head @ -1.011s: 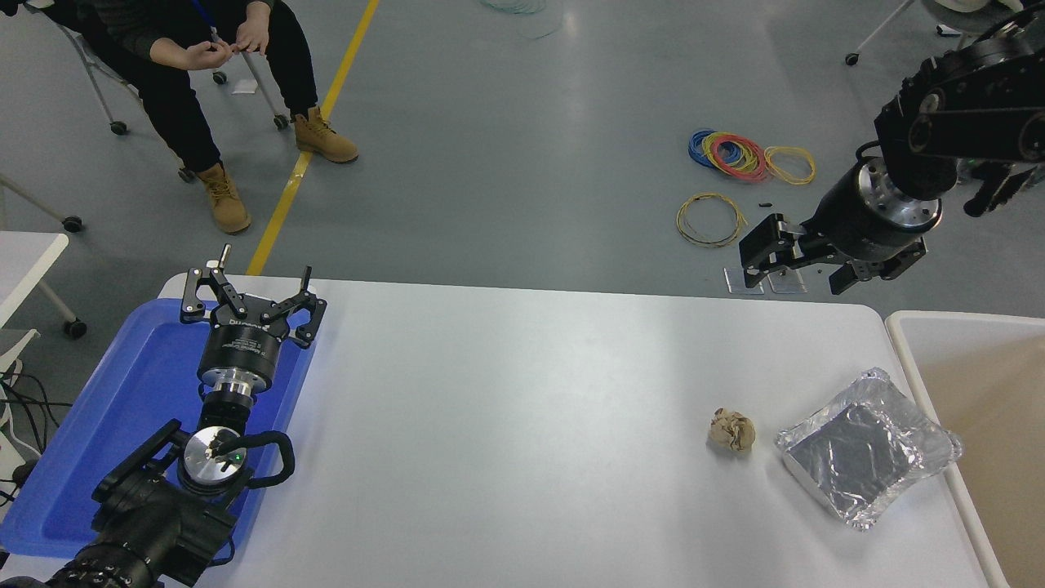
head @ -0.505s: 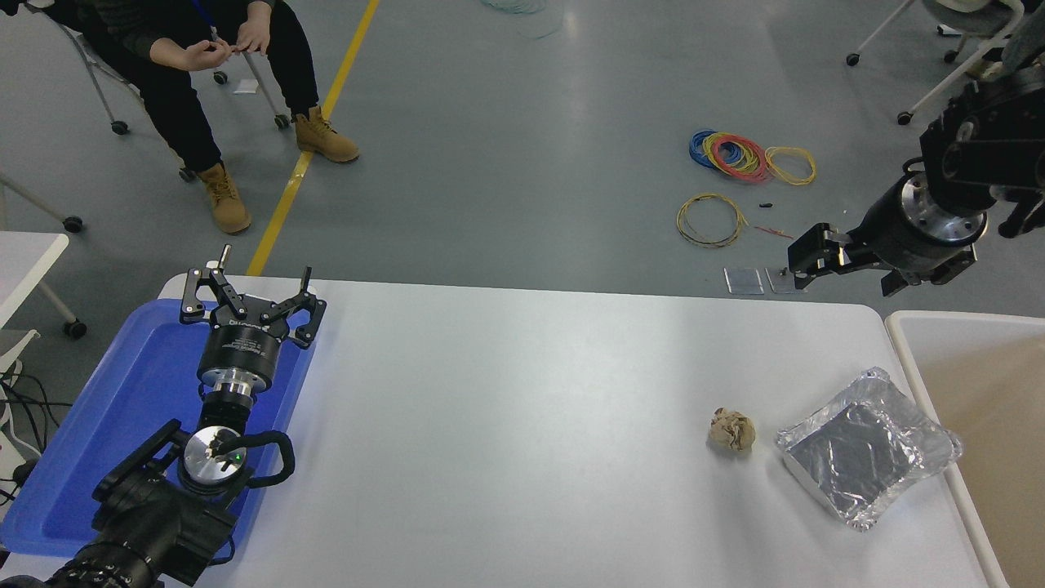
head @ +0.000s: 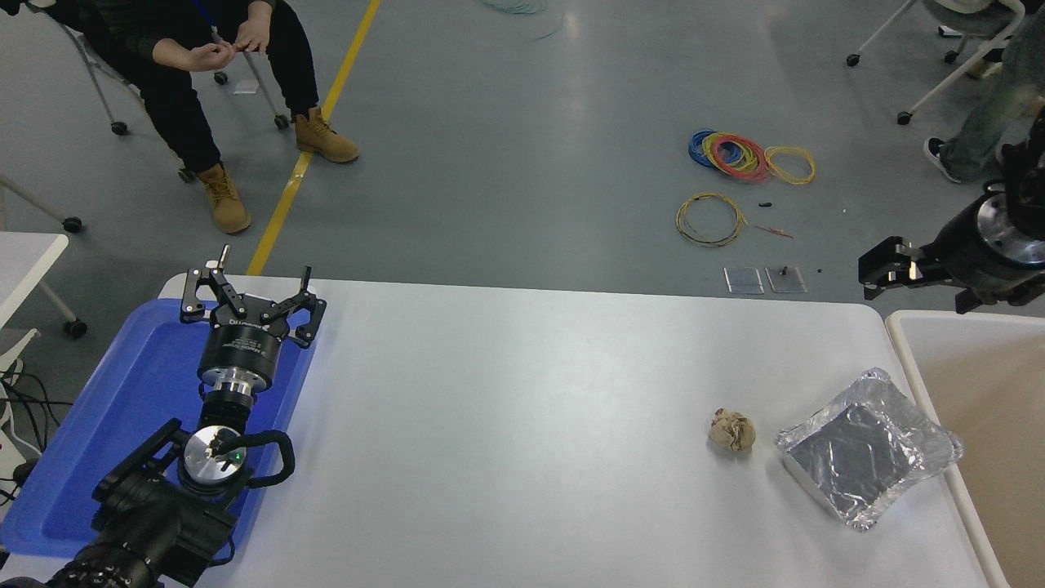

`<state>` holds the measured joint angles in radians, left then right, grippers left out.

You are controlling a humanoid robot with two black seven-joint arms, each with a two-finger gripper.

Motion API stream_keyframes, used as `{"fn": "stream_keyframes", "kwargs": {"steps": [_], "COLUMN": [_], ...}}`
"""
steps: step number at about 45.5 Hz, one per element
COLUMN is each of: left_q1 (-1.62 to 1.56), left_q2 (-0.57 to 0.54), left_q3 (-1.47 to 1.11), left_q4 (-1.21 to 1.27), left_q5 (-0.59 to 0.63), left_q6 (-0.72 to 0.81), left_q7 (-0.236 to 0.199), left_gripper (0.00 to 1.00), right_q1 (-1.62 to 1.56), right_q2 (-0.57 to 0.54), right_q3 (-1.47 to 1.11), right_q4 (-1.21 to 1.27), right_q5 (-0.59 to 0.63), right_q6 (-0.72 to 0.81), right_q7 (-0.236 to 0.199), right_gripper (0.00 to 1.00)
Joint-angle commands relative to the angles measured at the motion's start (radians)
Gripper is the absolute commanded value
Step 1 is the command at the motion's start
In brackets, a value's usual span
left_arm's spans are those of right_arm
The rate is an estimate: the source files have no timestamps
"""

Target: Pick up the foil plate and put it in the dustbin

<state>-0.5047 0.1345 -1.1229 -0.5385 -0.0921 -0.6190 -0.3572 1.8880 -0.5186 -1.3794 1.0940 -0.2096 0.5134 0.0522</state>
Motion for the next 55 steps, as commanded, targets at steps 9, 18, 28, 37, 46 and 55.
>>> {"fn": "stream_keyframes", "kwargs": {"steps": [9,18,28,37,46,55], "left_q1": [0.0,0.0,0.0,0.0,0.0,0.0], "left_q2": [0.0,-0.001,0.0,0.0,0.0,0.0], "left_q3": [0.0,0.0,0.0,0.0,0.0,0.0], "left_q4": [0.0,0.0,0.0,0.0,0.0,0.0], "left_q5": [0.0,0.0,0.0,0.0,0.0,0.0], "left_q6": [0.001,-0.001,0.001,-0.001,-0.001,-0.001], "left_q7": [0.0,0.0,0.0,0.0,0.0,0.0], "left_gripper": [1.0,1.0,1.0,1.0,1.0,1.0], "right_q1": [-0.073,-0.124,-0.162,-0.227,-0.311,-0.386], "right_q2": [-0.078,-0.097,-0.127,-0.143,-0.143,-0.144], "right_q3": [-0.052,-0.058,-0.05,-0.035,0.002,0.078], "right_q4": [0.0,0.0,0.001,0.006,0.003,0.001], "right_q5": [0.012,0.015,0.016,0.073,0.105,0.105], "right_q6": [-0.058,-0.104,-0.118,-0.154,-0.205,-0.245], "right_q7": [0.0,0.0,-0.002,0.0,0.0,0.0], "right_gripper": [1.0,1.0,1.0,1.0,1.0,1.0]}}
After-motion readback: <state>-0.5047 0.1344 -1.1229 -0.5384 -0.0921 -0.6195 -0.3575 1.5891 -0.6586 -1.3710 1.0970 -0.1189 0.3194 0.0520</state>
